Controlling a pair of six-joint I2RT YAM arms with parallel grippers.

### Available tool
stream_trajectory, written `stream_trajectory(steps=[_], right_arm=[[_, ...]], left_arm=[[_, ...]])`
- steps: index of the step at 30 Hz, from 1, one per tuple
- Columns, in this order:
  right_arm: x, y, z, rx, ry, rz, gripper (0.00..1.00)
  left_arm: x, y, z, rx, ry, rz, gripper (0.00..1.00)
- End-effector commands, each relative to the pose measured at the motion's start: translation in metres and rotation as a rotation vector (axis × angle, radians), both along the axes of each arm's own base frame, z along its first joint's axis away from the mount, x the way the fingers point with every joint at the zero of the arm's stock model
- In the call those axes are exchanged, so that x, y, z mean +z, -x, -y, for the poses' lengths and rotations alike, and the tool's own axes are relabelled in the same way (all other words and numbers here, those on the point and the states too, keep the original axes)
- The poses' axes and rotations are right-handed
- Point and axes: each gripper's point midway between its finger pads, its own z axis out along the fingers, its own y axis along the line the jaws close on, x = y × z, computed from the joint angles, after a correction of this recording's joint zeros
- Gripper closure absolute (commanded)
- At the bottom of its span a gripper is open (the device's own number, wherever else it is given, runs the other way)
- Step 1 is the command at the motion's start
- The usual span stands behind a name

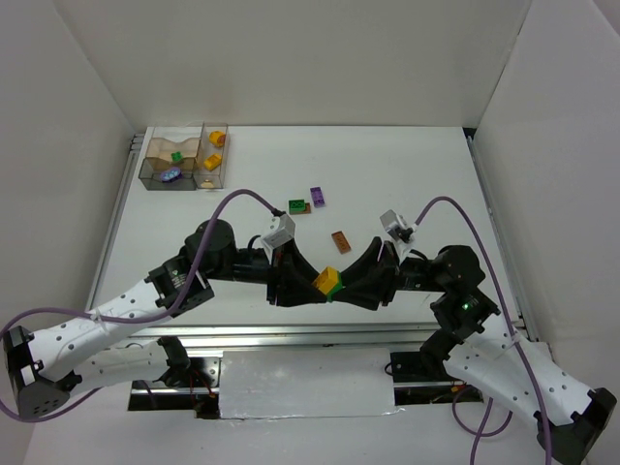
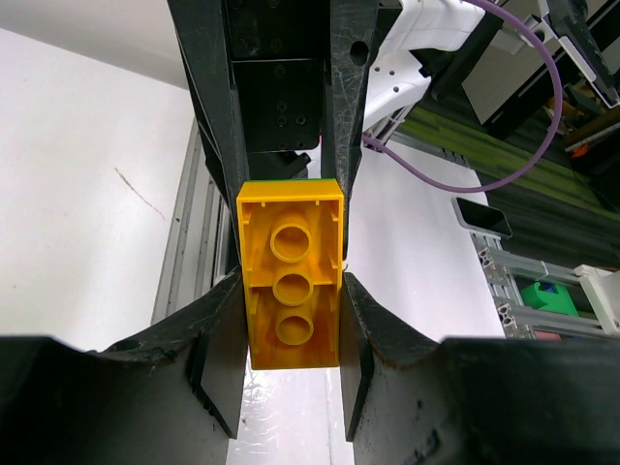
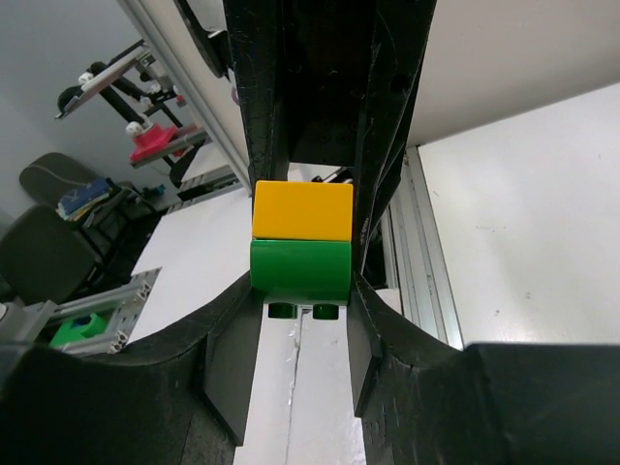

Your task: Sort the legos into containers by color

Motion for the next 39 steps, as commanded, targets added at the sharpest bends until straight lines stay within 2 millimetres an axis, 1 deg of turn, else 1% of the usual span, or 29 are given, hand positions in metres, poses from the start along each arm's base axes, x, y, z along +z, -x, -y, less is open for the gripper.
stream_trajectory(steps=[1, 2, 6, 7, 11, 15, 19, 22, 27, 28, 30, 31, 32, 33, 34, 35, 36, 37, 38, 39], right_arm=[[0.007, 0.000, -0.001, 0.009, -0.030, 0.038, 1.00], [0.003, 0.003, -0.001, 0.029, -0.022, 0.042, 1.00], [-0.007, 0.002, -0.001, 0.026, 0.008, 0.063, 1.00], [-0.009, 0.003, -0.001, 0.025, 0.014, 0.063, 1.00], [-0.011, 0.003, 0.002, 0.007, 0.022, 0.078, 1.00], [-0.014, 0.002, 0.003, -0.010, 0.025, 0.081, 1.00], [-0.022, 0.000, 0.003, -0.016, 0.038, 0.070, 1.00], [-0.023, 0.000, 0.003, -0.016, 0.025, 0.070, 1.00], [-0.017, 0.001, 0.006, -0.034, 0.000, 0.090, 1.00], [-0.015, 0.001, 0.006, -0.040, -0.002, 0.099, 1.00], [-0.016, 0.000, 0.006, -0.044, 0.010, 0.092, 1.00], [-0.017, -0.001, 0.006, -0.045, 0.016, 0.091, 1.00], [-0.020, -0.002, 0.006, -0.054, 0.026, 0.080, 1.00], [-0.021, -0.003, 0.007, -0.061, 0.028, 0.077, 1.00], [-0.021, -0.005, 0.007, -0.072, 0.029, 0.077, 1.00], [-0.023, -0.009, 0.008, -0.105, 0.032, 0.064, 1.00], [-0.026, -0.010, 0.009, -0.117, 0.031, 0.062, 1.00], [-0.027, -0.011, 0.010, -0.124, 0.027, 0.059, 1.00], [-0.028, -0.011, 0.010, -0.130, 0.025, 0.056, 1.00], [-0.029, -0.012, 0.010, -0.132, 0.024, 0.054, 1.00]], left_arm=[[0.006, 0.003, 0.003, -0.026, 0.025, 0.040, 1.00], [0.006, 0.003, 0.002, -0.021, 0.023, 0.044, 1.00], [0.010, -0.004, -0.001, 0.024, 0.006, 0.055, 1.00], [0.012, -0.006, -0.002, 0.039, 0.006, 0.059, 1.00], [0.012, -0.014, -0.006, 0.068, -0.013, 0.051, 1.00], [0.014, -0.018, -0.010, 0.072, 0.000, 0.041, 1.00], [0.019, -0.023, -0.015, 0.082, 0.018, 0.030, 1.00], [0.021, -0.023, -0.016, 0.070, 0.033, 0.027, 1.00], [0.019, -0.016, -0.016, 0.019, 0.046, 0.026, 1.00], [0.021, -0.016, -0.017, 0.028, 0.054, 0.031, 1.00], [0.023, -0.029, -0.019, 0.109, 0.047, 0.029, 1.00], [0.026, -0.039, -0.022, 0.167, 0.045, 0.024, 1.00], [0.018, -0.049, -0.025, 0.231, 0.005, -0.010, 1.00], [0.024, -0.071, -0.030, 0.357, -0.005, -0.017, 1.00], [0.015, -0.095, -0.037, 0.467, -0.046, -0.044, 1.00], [0.007, -0.112, -0.049, 0.576, -0.109, -0.106, 1.00], [0.000, -0.133, -0.060, 0.672, -0.139, -0.130, 1.00], [-0.014, -0.174, -0.086, 0.857, -0.186, -0.167, 1.00], [-0.028, -0.191, -0.107, 0.959, -0.244, -0.211, 1.00], [-0.025, -0.208, -0.124, 1.049, -0.246, -0.228, 1.00]])
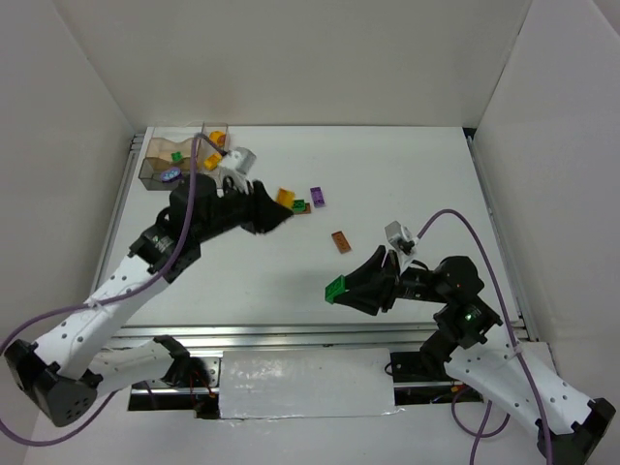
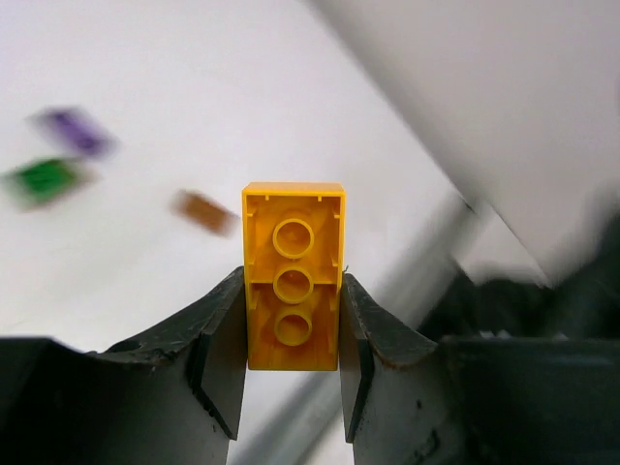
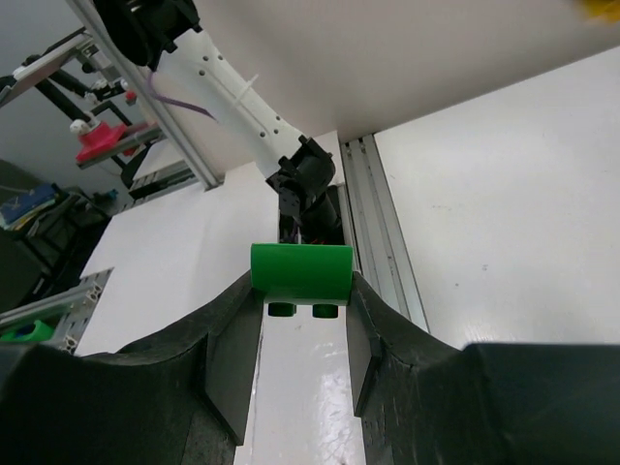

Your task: Sort the legos into containers by color

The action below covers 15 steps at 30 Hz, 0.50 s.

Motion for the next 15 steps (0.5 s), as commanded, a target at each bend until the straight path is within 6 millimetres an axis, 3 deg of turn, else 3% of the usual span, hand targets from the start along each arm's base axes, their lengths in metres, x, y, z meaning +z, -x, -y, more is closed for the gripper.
stream_trajectory(steps=[1, 3, 4, 5, 6, 8, 9, 11, 12, 13, 14, 15], right_arm=[[-0.002, -0.005, 0.002, -0.040, -0.009, 0.009, 1.00], [-0.006, -0.003, 0.002, -0.029, -0.001, -0.001, 1.00], [-0.007, -0.003, 0.002, -0.024, 0.000, -0.003, 1.00], [-0.007, -0.002, 0.002, -0.022, 0.001, -0.007, 1.00], [-0.008, 0.000, 0.002, -0.017, -0.001, -0.007, 1.00], [-0.008, 0.003, 0.004, -0.007, -0.008, -0.004, 1.00], [-0.010, 0.006, 0.005, -0.001, -0.012, -0.011, 1.00], [-0.010, 0.012, 0.006, 0.019, -0.020, -0.011, 1.00], [-0.011, 0.014, 0.007, 0.027, -0.020, -0.019, 1.00], [-0.011, 0.019, 0.008, 0.041, -0.021, -0.021, 1.00], [-0.012, 0.021, 0.010, 0.041, -0.025, -0.017, 1.00], [-0.013, 0.023, 0.010, 0.043, -0.029, -0.021, 1.00]], left_arm=[[-0.032, -0.100, -0.105, 0.611, -0.144, -0.115, 1.00], [-0.027, -0.129, -0.144, 0.798, -0.189, -0.091, 1.00], [-0.040, -0.153, -0.185, 1.018, -0.281, -0.091, 1.00], [-0.037, -0.165, -0.203, 1.115, -0.333, -0.061, 1.00], [-0.049, -0.192, -0.215, 1.195, -0.383, -0.031, 1.00], [-0.047, -0.224, -0.229, 1.245, -0.436, 0.037, 1.00], [-0.061, -0.254, -0.238, 1.257, -0.446, 0.056, 1.00], [-0.050, -0.288, -0.242, 1.229, -0.444, 0.119, 1.00], [-0.074, -0.309, -0.255, 1.231, -0.488, 0.092, 1.00], [-0.078, -0.321, -0.255, 1.202, -0.510, 0.101, 1.00], [-0.063, -0.336, -0.257, 1.179, -0.547, 0.151, 1.00], [-0.090, -0.349, -0.262, 1.172, -0.613, 0.117, 1.00]])
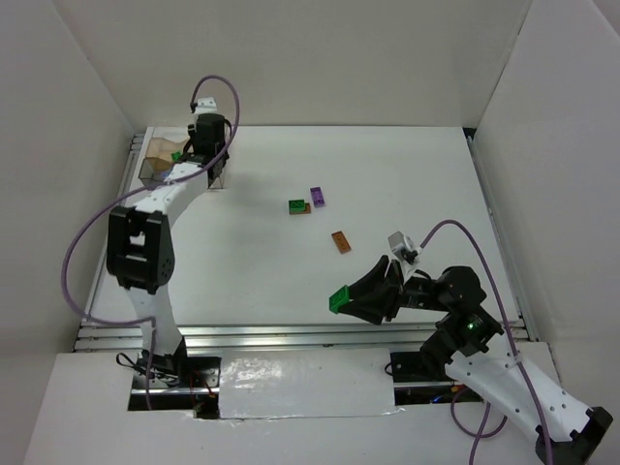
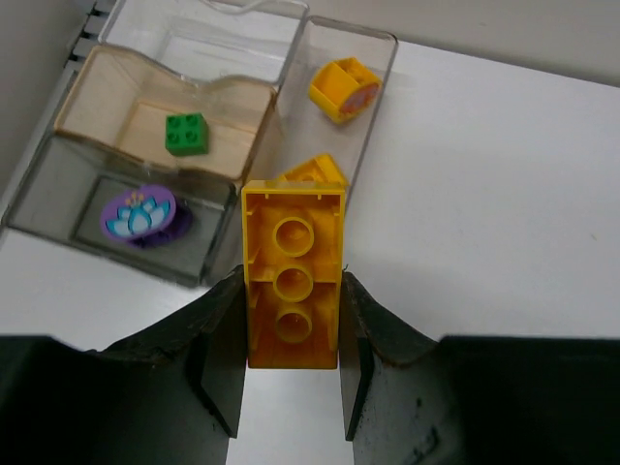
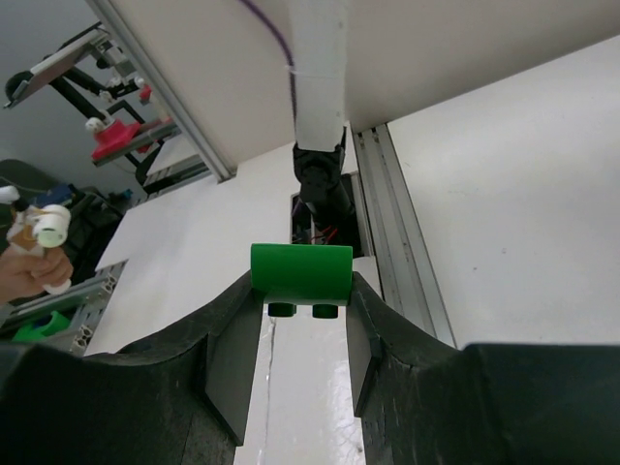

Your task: Sort the legos into containers by color

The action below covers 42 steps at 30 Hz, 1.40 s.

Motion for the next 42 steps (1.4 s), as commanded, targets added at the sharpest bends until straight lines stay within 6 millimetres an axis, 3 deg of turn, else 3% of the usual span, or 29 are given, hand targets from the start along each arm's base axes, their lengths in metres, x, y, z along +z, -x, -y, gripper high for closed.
stream_trajectory(steps=[1, 2, 3, 5, 6, 8, 9, 13, 19, 20, 21, 23, 27, 28, 30, 33, 34, 36, 37, 38, 39, 40, 41, 42], right_arm=[[0.005, 0.012, 0.004, 0.029, -0.030, 0.013, 1.00], [0.003, 0.011, 0.005, 0.023, -0.028, 0.011, 1.00], [0.004, 0.012, 0.006, 0.019, -0.031, 0.020, 1.00], [0.002, 0.012, 0.006, 0.018, -0.019, 0.012, 1.00], [0.001, 0.014, 0.006, 0.028, -0.013, 0.011, 1.00], [0.000, 0.016, 0.006, 0.038, -0.006, 0.006, 1.00], [-0.001, 0.017, 0.006, 0.043, -0.005, 0.004, 1.00], [0.001, 0.015, 0.005, 0.035, -0.004, 0.007, 1.00], [-0.003, 0.009, 0.001, 0.030, 0.016, -0.017, 1.00], [-0.002, 0.011, 0.001, 0.041, 0.012, -0.012, 1.00], [-0.004, 0.010, 0.000, 0.043, 0.015, -0.019, 1.00], [-0.004, 0.009, 0.000, 0.042, 0.013, -0.022, 1.00], [-0.005, 0.009, -0.002, 0.045, 0.019, -0.029, 1.00], [-0.004, 0.009, -0.002, 0.047, 0.017, -0.028, 1.00], [-0.004, 0.008, -0.002, 0.045, 0.014, -0.026, 1.00], [-0.003, 0.002, -0.002, 0.013, 0.017, -0.033, 1.00], [-0.002, -0.004, -0.003, -0.023, 0.016, -0.042, 1.00], [-0.001, -0.014, -0.005, -0.059, 0.021, -0.059, 1.00], [0.002, -0.016, -0.006, -0.069, 0.014, -0.059, 1.00], [0.007, -0.020, -0.007, -0.080, 0.002, -0.057, 1.00], [0.011, -0.025, -0.008, -0.098, -0.007, -0.079, 1.00], [0.015, -0.029, -0.008, -0.118, -0.019, -0.089, 1.00], [0.019, -0.039, -0.007, -0.169, -0.036, -0.105, 1.00], [0.024, -0.043, -0.007, -0.195, -0.050, -0.134, 1.00]], left_arm=[[0.034, -0.045, -0.027, 0.005, -0.144, 0.093, 1.00], [0.035, -0.051, -0.031, 0.020, -0.139, 0.099, 1.00], [0.019, -0.057, -0.041, 0.025, -0.121, 0.078, 1.00], [0.010, -0.063, -0.046, 0.025, -0.079, 0.078, 1.00], [-0.004, -0.070, -0.044, -0.020, -0.062, 0.055, 1.00], [-0.013, -0.076, -0.043, -0.030, -0.073, 0.027, 1.00], [-0.029, -0.080, -0.041, -0.042, -0.070, -0.001, 1.00], [-0.061, -0.082, -0.037, -0.063, -0.052, -0.050, 0.97], [-0.084, -0.084, -0.040, -0.042, -0.035, -0.078, 0.74], [-0.085, -0.084, -0.043, -0.030, -0.035, -0.078, 0.61], [-0.085, -0.084, -0.042, -0.031, -0.024, -0.075, 0.55], [-0.077, -0.084, -0.048, -0.002, -0.009, -0.053, 0.35], [-0.062, -0.087, -0.056, 0.015, 0.023, -0.020, 0.21], [-0.063, -0.085, -0.057, 0.010, 0.032, -0.033, 0.02], [-0.062, -0.083, -0.055, 0.005, 0.045, -0.035, 0.01], [-0.035, -0.076, -0.052, 0.018, 0.102, -0.004, 0.00], [-0.008, -0.070, -0.049, 0.015, 0.133, 0.035, 0.01], [0.022, -0.060, -0.026, -0.041, 0.273, 0.066, 0.00], [0.057, -0.044, -0.015, -0.083, 0.333, 0.105, 0.00], [0.071, -0.035, -0.002, -0.130, 0.395, 0.116, 0.00], [0.069, -0.017, 0.024, -0.204, 0.530, 0.082, 0.01], [0.108, 0.006, 0.043, -0.289, 0.604, 0.140, 0.01], [0.091, 0.027, 0.064, -0.355, 0.686, 0.096, 0.03], [0.105, 0.050, 0.093, -0.487, 0.734, 0.095, 0.03]])
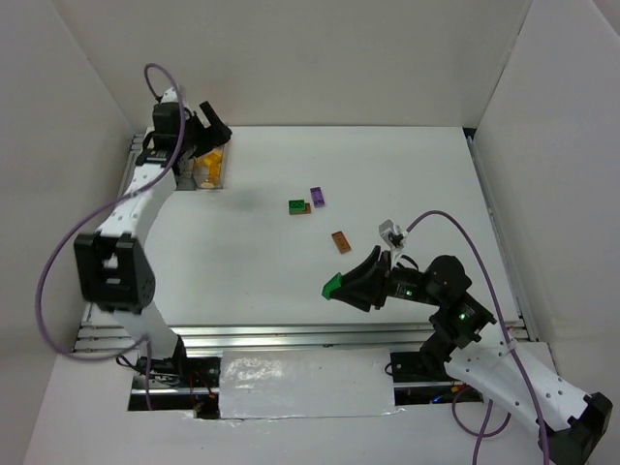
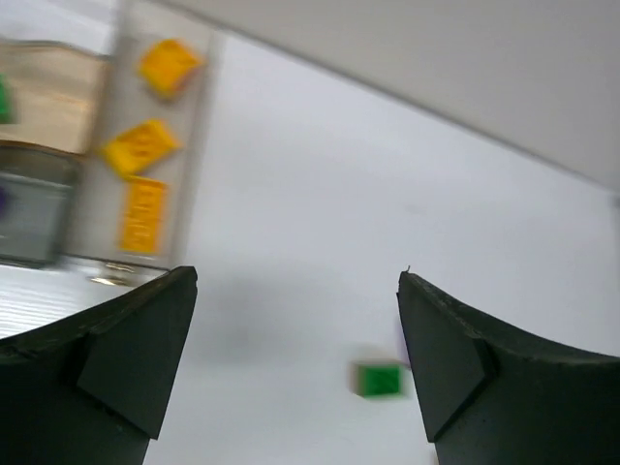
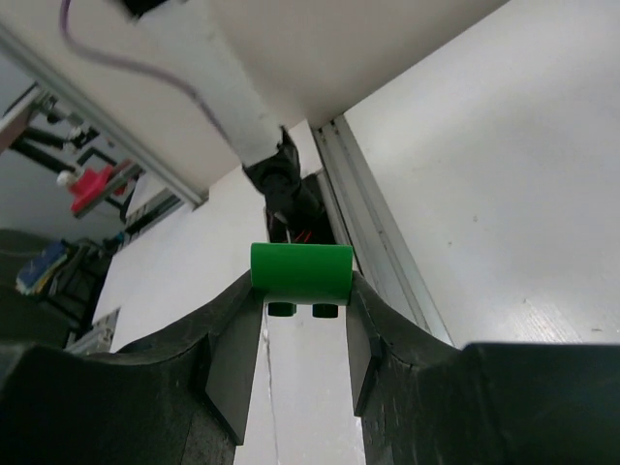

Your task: Sort the legos into containers by color

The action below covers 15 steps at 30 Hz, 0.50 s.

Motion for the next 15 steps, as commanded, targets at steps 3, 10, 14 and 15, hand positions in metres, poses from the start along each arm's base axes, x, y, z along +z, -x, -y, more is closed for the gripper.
stream_trajectory(steps=[3, 10, 14, 15], right_arm=[[0.048, -0.021, 0.003, -0.122, -0.116, 0.008, 1.00], [0.065, 0.017, 0.001, 0.078, -0.149, 0.084, 1.00], [0.076, 0.035, 0.005, 0.156, -0.160, 0.142, 1.00], [0.078, 0.038, 0.006, 0.162, -0.164, 0.153, 1.00]], left_arm=[[0.125, 0.154, 0.164, -0.584, 0.272, 0.264, 0.03], [0.138, 0.333, 0.239, -1.244, 0.393, 0.382, 0.05], [0.128, 0.389, 0.254, -1.383, 0.364, 0.371, 0.07], [0.127, 0.409, 0.259, -1.434, 0.369, 0.352, 0.07]])
